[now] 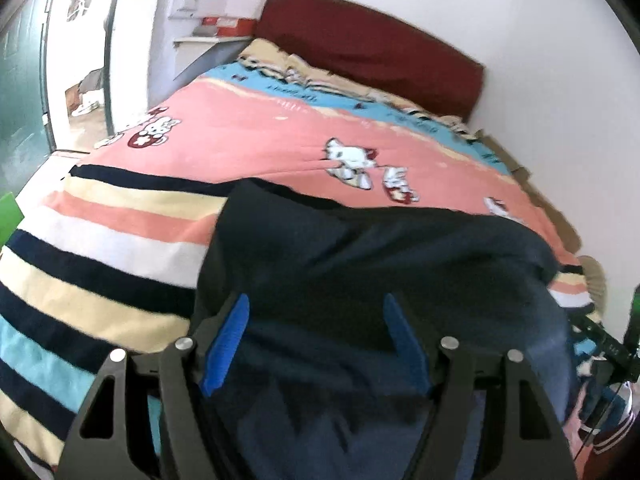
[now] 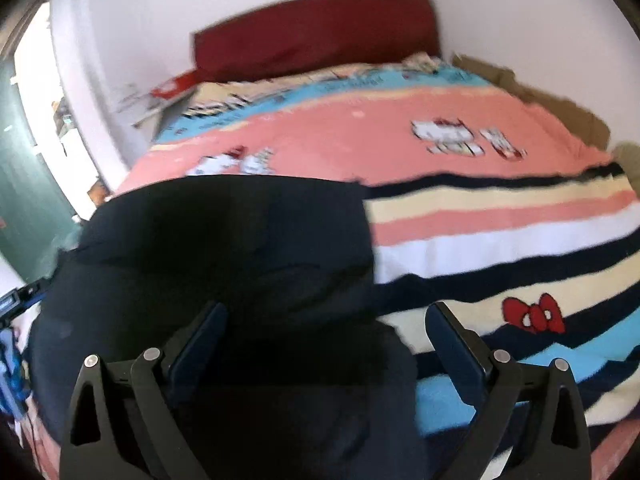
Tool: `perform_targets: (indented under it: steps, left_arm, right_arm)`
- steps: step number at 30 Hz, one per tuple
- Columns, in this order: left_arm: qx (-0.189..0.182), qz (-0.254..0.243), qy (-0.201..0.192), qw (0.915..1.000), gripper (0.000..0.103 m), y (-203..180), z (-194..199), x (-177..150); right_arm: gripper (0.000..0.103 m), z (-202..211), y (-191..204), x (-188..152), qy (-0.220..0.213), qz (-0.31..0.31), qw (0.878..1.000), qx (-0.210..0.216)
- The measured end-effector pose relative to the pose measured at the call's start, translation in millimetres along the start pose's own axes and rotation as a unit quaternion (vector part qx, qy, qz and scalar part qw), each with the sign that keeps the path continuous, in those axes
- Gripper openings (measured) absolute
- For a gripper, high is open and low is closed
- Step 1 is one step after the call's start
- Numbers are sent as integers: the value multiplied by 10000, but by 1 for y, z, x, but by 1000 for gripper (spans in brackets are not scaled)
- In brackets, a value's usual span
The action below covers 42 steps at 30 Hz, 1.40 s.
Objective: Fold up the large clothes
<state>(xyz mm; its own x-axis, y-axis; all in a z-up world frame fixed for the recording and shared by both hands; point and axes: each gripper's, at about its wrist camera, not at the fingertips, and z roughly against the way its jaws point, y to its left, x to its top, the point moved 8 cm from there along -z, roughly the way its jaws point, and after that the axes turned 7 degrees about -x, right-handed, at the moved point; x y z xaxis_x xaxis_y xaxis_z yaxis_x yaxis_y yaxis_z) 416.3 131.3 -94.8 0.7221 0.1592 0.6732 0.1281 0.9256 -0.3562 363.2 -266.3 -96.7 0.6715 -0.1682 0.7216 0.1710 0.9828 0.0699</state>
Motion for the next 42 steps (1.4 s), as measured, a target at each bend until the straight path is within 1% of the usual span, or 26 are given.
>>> perform_targets:
  steps: [2, 3, 4, 5, 6, 7, 9, 10, 11, 12, 14, 17, 20, 22, 24, 27, 30, 34, 42]
  left_arm:
    - [118, 4, 176, 9998, 69, 5, 0, -15]
    - [270, 14, 301, 9992, 69, 11, -1, -23]
    - [532, 33, 426, 9977, 69, 23, 0, -33]
    - [632, 95, 458, 9969, 69, 30, 3, -38]
    - [644, 265, 443, 9966, 69, 39, 12, -43]
    - [653, 359, 393, 9964, 69, 43, 22, -46]
    - [799, 315, 241, 9960, 69, 43, 47, -51]
    - [837, 256, 168, 9960, 69, 37, 58, -55]
    - [848, 204, 96, 9961, 69, 32, 68, -59]
    - [850, 155, 26, 9963, 69, 24, 79, -63]
    - [840, 53, -113, 9964, 69, 8, 101, -75]
    - [843, -122, -250, 9960, 70, -20, 130, -93]
    - [934, -365, -322, 9944, 70, -50, 149, -107]
    - [1090, -552, -431, 9916, 70, -70, 164, -113]
    - [1122, -699, -510, 9899, 70, -83, 176, -119]
    - [1287, -821, -732, 9856, 70, -101, 196, -127]
    - [1164, -830, -818, 9863, 70, -114, 210, -136]
    - [1290, -891, -923, 9833, 70, -123, 223, -145]
    - [1301, -911, -1048, 9817, 70, -128, 244, -163]
  right_arm:
    - [99, 14, 18, -9, -28, 60, 9995, 310]
    - [99, 14, 27, -17, 74, 87, 9989, 444]
    - [99, 12, 31, -24, 196, 89, 9984, 519]
    - [99, 8, 32, -36, 385, 33, 9977, 566]
    - [99, 6, 29, -42, 476, -43, 9973, 563]
    - [99, 5, 21, -50, 565, -168, 9970, 506]
    - [99, 11, 1, -61, 686, -324, 9968, 237]
    - [99, 16, -6, -65, 721, -313, 9969, 60]
    - [99, 24, -15, -70, 769, -277, 9964, -220]
    - [99, 31, -19, -73, 783, -279, 9960, -339]
    - [99, 58, -19, -78, 701, -325, 9965, -321]
    - [100, 96, -7, -85, 490, -69, 9980, -386]
    - [101, 128, 6, -91, 318, 93, 9989, -346]
    - [102, 150, 16, -99, 197, 225, 9989, -367]
    - [102, 165, 21, -106, 72, 316, 9987, -397]
    - [102, 187, 29, -113, -85, 387, 9983, -433]
    - [102, 205, 36, -121, -266, 482, 9973, -480]
    - [102, 226, 45, -134, -420, 581, 9963, -481]
    - [102, 246, 54, -156, -548, 582, 9960, -408]
